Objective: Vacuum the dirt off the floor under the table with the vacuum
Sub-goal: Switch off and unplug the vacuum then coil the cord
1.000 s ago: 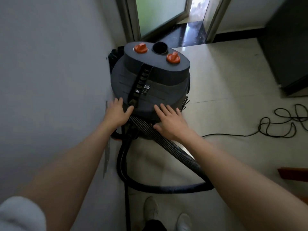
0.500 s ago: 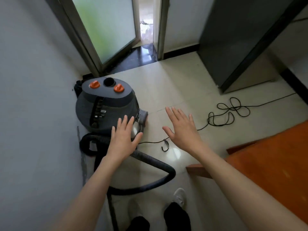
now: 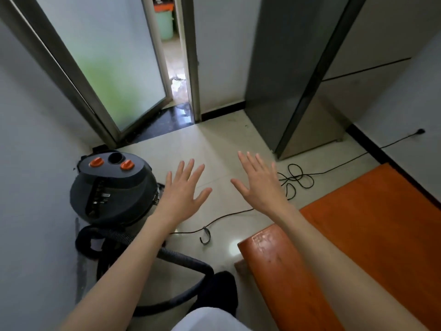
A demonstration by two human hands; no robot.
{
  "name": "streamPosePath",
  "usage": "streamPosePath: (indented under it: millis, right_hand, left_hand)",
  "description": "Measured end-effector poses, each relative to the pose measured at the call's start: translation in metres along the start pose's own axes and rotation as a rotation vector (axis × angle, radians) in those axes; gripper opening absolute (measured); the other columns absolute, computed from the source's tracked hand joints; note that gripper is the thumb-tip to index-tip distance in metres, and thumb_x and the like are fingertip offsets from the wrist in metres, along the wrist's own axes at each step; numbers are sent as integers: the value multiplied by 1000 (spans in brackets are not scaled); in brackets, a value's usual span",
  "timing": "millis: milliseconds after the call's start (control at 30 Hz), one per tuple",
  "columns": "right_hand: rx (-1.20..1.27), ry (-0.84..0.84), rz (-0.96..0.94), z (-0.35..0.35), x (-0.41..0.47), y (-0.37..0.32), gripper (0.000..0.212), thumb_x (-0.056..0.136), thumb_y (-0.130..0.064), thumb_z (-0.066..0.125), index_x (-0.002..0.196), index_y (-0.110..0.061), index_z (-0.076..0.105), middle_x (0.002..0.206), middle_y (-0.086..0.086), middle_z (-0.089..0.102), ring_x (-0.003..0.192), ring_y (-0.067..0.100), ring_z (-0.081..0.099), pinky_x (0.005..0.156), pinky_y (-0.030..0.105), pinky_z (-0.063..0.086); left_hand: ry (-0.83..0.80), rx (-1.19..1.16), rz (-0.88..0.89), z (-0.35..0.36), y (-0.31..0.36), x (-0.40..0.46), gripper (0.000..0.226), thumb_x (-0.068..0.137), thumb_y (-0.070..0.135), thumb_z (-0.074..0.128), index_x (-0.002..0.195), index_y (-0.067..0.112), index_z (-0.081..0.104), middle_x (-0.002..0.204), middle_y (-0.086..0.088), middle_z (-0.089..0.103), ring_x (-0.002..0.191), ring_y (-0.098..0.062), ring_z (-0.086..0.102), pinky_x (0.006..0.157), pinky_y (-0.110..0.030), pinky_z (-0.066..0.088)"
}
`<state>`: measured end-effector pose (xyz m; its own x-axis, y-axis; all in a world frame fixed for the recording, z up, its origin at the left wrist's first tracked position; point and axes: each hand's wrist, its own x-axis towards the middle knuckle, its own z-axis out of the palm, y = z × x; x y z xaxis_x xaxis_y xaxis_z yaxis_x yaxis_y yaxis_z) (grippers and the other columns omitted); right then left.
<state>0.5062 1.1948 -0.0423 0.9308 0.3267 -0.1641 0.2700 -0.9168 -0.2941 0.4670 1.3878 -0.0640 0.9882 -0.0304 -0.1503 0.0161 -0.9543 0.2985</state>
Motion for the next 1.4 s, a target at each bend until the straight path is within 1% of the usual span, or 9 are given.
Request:
streamPosePath:
  millis: [233, 467, 667, 800, 867, 933, 1000, 1200, 1400]
  right_hand:
    - [-9, 48, 33, -18, 7, 32, 69, 98, -52, 31, 152, -29, -5, 161, -1, -1, 148, 18, -6, 117, 47, -6]
    - [84, 74, 147, -19, 48, 74, 68, 99, -51, 30, 152, -28, -5, 161, -1, -2, 147, 18, -8, 117, 47, -7]
    - [67, 89, 403, -20, 104, 142, 67, 99, -51, 27, 151, -29, -10, 161, -1, -8, 147, 17, -11, 116, 44, -9]
    - [151, 91, 630, -17, 192, 185, 68, 99, -51, 27, 152, -26, -7, 161, 0, -4, 147, 17, -8, 117, 42, -5]
    - [231, 103, 698, -19, 238, 192, 68, 99, -50, 30, 152, -26, -3, 161, 0, 0, 147, 17, -4, 118, 43, -2]
    - [303, 137, 736, -24, 275, 194, 67, 98, -50, 32, 153, -26, 1, 161, 1, 4, 147, 18, -2, 118, 43, -2]
    - [341, 159, 746, -37, 305, 194, 67, 98, -49, 33, 153, -25, 3, 161, 1, 6, 147, 19, 0, 118, 42, -2]
    - [333, 177, 809, -61, 344, 207, 67, 98, -48, 34, 153, -24, 5, 160, 3, 9, 147, 19, 2, 118, 42, -1]
    - [328, 189, 904, -79, 323, 249, 66, 99, -47, 36, 153, -26, 3, 161, -1, 7, 147, 19, 0, 118, 43, -2]
  left_hand:
    - [35, 68, 95, -14, 25, 33, 60, 98, 45, 30, 151, 26, 7, 159, -1, -5, 145, -22, -12, 116, -45, -4]
    - [-37, 15, 137, 14, 42, 102, 59, 99, 44, 31, 150, 27, 9, 159, 1, -4, 145, -21, -12, 116, -43, -4]
    - [-168, 65, 363, 36, 72, 250, 61, 98, 50, 28, 150, 26, 9, 159, 1, -2, 145, -20, -10, 116, -42, -6]
    - [-285, 120, 542, 51, 84, 372, 84, 78, 69, 1, 150, 26, 9, 159, 2, -2, 145, -20, -10, 115, -42, -7]
    - [-330, 134, 581, 45, 78, 428, 78, 84, 68, 9, 150, 25, 9, 159, 0, -1, 146, -21, -9, 115, -43, -5]
    - [-316, 104, 577, 29, 70, 472, 63, 96, 54, 27, 150, 25, 12, 159, -1, 3, 146, -22, -7, 116, -44, -4]
    - [-284, 49, 551, 9, 62, 507, 61, 97, 46, 33, 150, 25, 13, 159, -1, 5, 146, -21, -5, 117, -43, -3]
    - [-355, 29, 560, -9, 59, 548, 62, 96, 46, 34, 150, 24, 13, 159, 1, 4, 146, -19, -5, 117, -41, -1]
    - [-504, -78, 535, 19, 118, 548, 61, 97, 45, 33, 150, 25, 11, 159, 1, 1, 146, -18, -6, 117, -38, -2]
